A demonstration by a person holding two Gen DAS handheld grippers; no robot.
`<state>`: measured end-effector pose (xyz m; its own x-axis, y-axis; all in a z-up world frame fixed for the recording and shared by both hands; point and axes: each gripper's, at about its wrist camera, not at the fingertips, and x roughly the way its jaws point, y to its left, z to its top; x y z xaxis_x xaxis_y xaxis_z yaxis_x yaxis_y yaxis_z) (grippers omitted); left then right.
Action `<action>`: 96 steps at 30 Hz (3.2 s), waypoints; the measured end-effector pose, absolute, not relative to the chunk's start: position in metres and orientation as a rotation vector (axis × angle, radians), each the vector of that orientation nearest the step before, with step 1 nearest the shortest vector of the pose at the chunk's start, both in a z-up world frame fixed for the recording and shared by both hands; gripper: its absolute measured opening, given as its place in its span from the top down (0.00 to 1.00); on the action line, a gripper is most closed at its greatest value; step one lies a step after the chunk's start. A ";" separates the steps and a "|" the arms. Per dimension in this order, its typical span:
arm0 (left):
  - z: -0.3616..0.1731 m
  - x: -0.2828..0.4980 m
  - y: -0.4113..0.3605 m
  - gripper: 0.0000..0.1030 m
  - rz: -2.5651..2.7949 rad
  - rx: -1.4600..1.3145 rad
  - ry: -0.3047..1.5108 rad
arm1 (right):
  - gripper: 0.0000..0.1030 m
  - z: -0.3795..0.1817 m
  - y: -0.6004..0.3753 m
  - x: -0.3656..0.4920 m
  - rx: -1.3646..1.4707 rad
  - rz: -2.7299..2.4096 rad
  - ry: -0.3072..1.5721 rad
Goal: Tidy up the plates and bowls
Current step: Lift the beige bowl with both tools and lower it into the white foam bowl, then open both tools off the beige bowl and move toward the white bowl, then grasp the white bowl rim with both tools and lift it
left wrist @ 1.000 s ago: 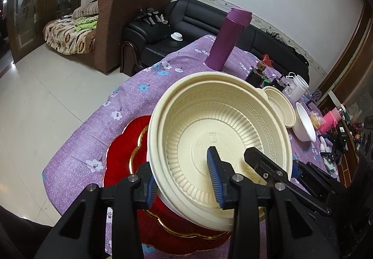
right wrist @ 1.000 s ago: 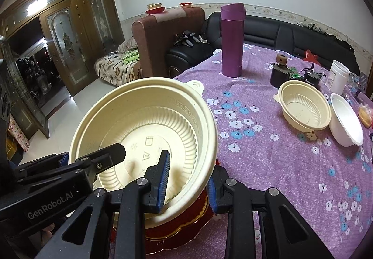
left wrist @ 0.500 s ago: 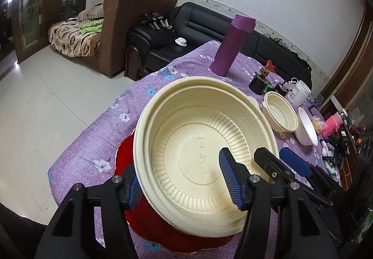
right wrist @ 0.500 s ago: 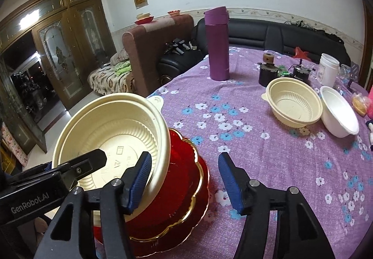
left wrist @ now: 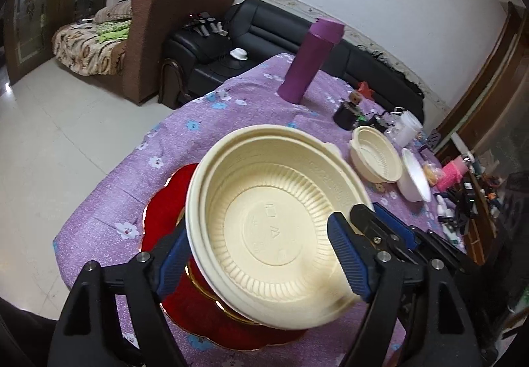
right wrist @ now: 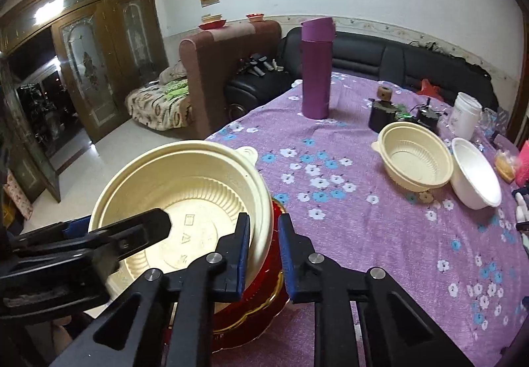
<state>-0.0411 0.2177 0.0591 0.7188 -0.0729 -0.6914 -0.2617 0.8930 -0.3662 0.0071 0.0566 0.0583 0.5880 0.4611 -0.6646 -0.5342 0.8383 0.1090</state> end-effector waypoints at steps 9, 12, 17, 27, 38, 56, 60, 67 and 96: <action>0.071 -0.064 0.222 0.17 0.102 -0.532 0.665 | 0.60 0.064 -0.008 0.000 0.147 0.572 0.731; 0.081 -0.080 0.213 0.17 0.149 -0.492 0.634 | 0.60 0.051 -0.038 -0.013 0.207 0.559 0.742; 0.085 -0.103 0.196 0.16 0.183 -0.453 0.611 | 0.60 0.035 -0.075 -0.031 0.294 0.563 0.762; 0.073 -0.107 0.179 0.16 0.214 -0.451 0.670 | 0.58 0.004 -0.095 -0.038 0.315 0.576 0.846; 0.073 -0.104 0.169 0.16 0.217 -0.440 0.676 | 0.48 0.016 -0.102 -0.050 0.314 0.625 0.771; 0.084 -0.093 0.158 0.16 0.212 -0.440 0.649 | 0.41 0.006 -0.078 -0.039 0.204 0.642 0.851; 0.094 -0.075 0.130 0.16 0.137 -0.392 0.651 | 0.41 0.000 -0.097 -0.025 0.201 0.597 0.889; 0.094 -0.024 0.083 0.16 -0.010 -0.369 0.736 | 0.41 -0.004 -0.151 0.017 0.212 0.413 0.929; 0.044 0.116 0.027 0.16 -0.014 -0.374 0.977 | 0.34 -0.049 -0.278 0.211 0.825 0.103 0.913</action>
